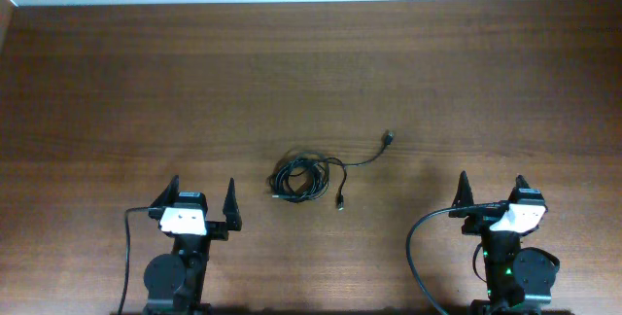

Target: Untangle cables

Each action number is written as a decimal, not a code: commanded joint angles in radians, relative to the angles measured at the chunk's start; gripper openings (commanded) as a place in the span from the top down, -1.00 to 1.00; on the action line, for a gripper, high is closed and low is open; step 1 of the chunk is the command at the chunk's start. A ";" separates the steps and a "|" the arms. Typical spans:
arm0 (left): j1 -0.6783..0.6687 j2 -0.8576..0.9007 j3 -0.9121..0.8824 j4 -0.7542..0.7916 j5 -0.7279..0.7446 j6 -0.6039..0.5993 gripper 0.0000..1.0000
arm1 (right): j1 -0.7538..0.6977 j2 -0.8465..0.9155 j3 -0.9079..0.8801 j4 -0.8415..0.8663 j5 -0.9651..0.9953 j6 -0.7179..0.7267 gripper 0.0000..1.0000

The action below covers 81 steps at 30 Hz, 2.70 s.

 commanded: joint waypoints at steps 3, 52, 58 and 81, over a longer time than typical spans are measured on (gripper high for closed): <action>0.002 0.000 -0.008 0.000 -0.001 0.008 -0.98 | 0.006 -0.005 -0.008 -0.002 0.061 -0.004 -0.97; 0.002 0.000 -0.008 0.006 -0.012 0.008 -0.98 | 0.006 -0.005 -0.008 -0.002 0.061 -0.004 -0.97; 0.002 0.000 -0.008 0.012 -0.012 0.008 -0.98 | 0.006 -0.005 -0.008 -0.002 0.061 -0.004 -0.97; 0.001 0.076 0.023 -0.031 0.009 0.002 -0.98 | 0.006 -0.005 -0.008 -0.002 0.061 -0.004 -0.97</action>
